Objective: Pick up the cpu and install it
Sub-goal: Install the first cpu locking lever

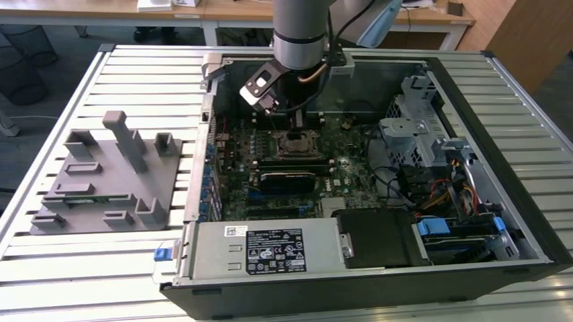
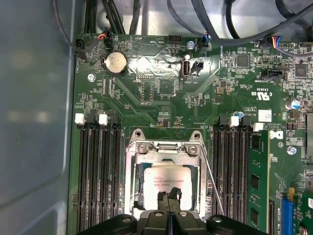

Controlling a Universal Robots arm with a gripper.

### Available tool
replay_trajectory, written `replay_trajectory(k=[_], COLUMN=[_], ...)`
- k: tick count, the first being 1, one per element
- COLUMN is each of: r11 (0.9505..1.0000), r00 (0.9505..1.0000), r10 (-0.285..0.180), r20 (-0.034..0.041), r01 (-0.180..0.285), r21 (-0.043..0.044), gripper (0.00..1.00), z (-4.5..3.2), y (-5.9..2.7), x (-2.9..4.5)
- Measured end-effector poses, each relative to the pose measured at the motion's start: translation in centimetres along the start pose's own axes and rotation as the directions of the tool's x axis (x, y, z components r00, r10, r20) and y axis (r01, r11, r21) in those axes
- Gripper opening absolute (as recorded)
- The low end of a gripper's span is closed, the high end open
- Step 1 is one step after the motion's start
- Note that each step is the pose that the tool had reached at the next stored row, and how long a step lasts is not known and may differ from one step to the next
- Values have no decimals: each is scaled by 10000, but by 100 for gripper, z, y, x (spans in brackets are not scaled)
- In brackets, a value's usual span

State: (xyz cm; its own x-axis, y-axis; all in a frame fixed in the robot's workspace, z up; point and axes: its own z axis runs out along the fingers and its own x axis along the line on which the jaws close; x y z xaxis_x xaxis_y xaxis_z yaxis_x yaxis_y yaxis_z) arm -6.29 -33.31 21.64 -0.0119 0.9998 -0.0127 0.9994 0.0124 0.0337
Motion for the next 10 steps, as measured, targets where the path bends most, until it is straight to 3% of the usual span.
replay_trajectory(k=[10], r11=[10000], r00=[10000], r10=[0], r20=[3], r01=[0], r21=[0], gripper=[11], z=[-71], y=[2], x=[-1])
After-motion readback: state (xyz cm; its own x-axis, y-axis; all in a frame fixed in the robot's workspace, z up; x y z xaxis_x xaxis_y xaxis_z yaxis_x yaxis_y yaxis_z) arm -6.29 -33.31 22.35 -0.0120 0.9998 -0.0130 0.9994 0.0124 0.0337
